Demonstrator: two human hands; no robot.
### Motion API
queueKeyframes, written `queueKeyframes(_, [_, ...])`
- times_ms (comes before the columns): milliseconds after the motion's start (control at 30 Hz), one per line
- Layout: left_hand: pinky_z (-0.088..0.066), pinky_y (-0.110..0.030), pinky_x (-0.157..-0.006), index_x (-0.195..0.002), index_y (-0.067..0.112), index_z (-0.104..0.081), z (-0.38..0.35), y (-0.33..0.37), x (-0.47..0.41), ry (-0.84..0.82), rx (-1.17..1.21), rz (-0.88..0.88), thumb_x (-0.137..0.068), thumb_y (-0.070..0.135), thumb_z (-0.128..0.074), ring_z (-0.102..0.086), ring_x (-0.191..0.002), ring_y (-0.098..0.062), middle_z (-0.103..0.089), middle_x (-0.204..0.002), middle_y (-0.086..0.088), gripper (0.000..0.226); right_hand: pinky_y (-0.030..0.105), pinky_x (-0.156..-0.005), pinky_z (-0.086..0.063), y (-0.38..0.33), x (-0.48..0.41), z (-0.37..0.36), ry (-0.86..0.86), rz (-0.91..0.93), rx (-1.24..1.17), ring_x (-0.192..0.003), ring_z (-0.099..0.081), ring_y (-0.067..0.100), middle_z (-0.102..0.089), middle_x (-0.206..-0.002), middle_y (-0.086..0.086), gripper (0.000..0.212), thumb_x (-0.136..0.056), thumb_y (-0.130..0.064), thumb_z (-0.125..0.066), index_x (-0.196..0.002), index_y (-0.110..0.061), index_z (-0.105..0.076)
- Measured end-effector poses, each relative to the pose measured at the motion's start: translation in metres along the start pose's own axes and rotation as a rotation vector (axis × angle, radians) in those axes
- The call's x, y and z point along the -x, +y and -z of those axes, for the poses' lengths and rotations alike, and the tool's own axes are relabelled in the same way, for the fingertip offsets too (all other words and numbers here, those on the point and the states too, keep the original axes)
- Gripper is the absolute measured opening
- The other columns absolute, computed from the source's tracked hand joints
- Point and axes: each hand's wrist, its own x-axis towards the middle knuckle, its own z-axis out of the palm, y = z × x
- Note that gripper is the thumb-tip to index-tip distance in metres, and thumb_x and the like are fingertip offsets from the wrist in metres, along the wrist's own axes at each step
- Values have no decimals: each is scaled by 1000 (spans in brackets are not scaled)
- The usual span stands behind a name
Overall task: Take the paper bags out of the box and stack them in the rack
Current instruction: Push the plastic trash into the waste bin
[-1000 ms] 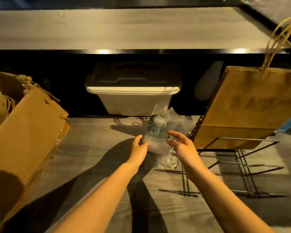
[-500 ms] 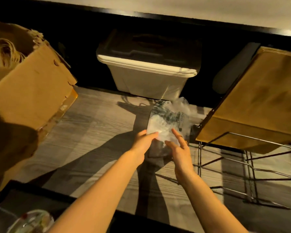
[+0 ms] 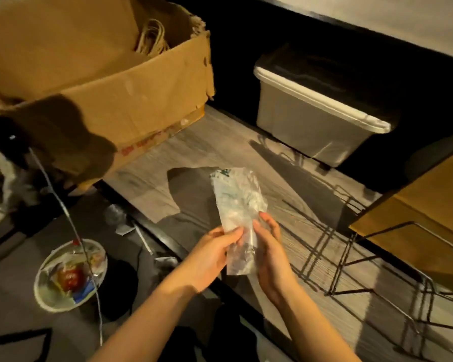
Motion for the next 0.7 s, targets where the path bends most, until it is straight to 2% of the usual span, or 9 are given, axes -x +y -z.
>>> queueKeyframes(67, [-55,-26,-76,-95,4,-69,12,-2,19,9,65,-44,-86,4,-53,-70,-77,-15,-73,-88,-11,18,41,-80,-53,10,4,-13,-75,-73,-83,-97,-67,26,-64,-119,15,51,-75,-16,-65,-123,-22,-48])
queueKeyframes(167, [-48,-36,-93,-107,2,-68,37,3,47,30,93,-108,-78,14,-58,-66,-96,-25,-69,-107,-16,33,37,-70,-57,27,7,-38,-230,-205,-119,-92,-69,28,-62,-121,20,78,-63,-14,-82,-133,-9,-48])
queueKeyframes(233, [-48,-35,-92,-100,6,-71,65,10,68,92,117,-177,-77,15,-60,-66,-94,-22,-71,-103,-12,27,35,-68,-57,46,8,-65,-344,-291,-92,-88,-70,28,-65,-113,23,92,-46,-16,-92,-128,0,-53])
queueKeyframes(267, [-48,-32,-91,-95,8,-73,75,13,75,126,139,-208,-79,12,-59,-67,-91,-19,-72,-98,-9,21,34,-67,-57,52,7,-75,-383,-308,-86,-87,-70,28,-67,-110,23,92,-44,-14,-93,-126,2,-54])
queueKeyframes(333, [-49,-28,-87,-91,10,-70,109,17,94,255,186,-274,-86,4,-55,-67,-84,-14,-73,-87,-3,17,32,-69,-57,72,14,-106,-458,-343,-7,-88,-70,26,-67,-110,22,75,-62,-10,-83,-129,4,-51])
queueKeyframes(433, [-49,-29,-89,-98,9,-68,153,20,120,380,156,-333,-87,1,-56,-66,-87,-16,-72,-92,-4,18,28,-63,-57,98,19,-138,-457,-354,169,-74,-71,19,-71,-92,15,39,-81,0,-58,-119,3,-56])
queueKeyframes(567, [-53,-24,-79,-96,14,-67,221,19,163,603,145,-354,-83,2,-65,-66,-85,-13,-72,-88,1,17,23,-55,-54,155,28,-186,-414,-322,569,-64,-69,15,-70,-74,8,9,-83,1,-64,-91,-4,-64])
queueKeyframes(633, [-51,-31,-84,-90,16,-65,254,18,178,698,97,-340,-81,1,-67,-65,-85,-15,-70,-87,0,17,24,-58,-52,185,29,-204,-393,-263,751,-64,-67,15,-69,-69,6,7,-81,-2,-69,-86,-3,-65])
queueKeyframes(700, [-51,-25,-76,-92,15,-63,287,13,189,777,37,-315,-80,-1,-68,-63,-83,-13,-67,-90,-1,21,27,-60,-50,215,26,-216,-373,-203,912,-64,-63,16,-66,-67,5,7,-79,-5,-73,-78,-5,-65])
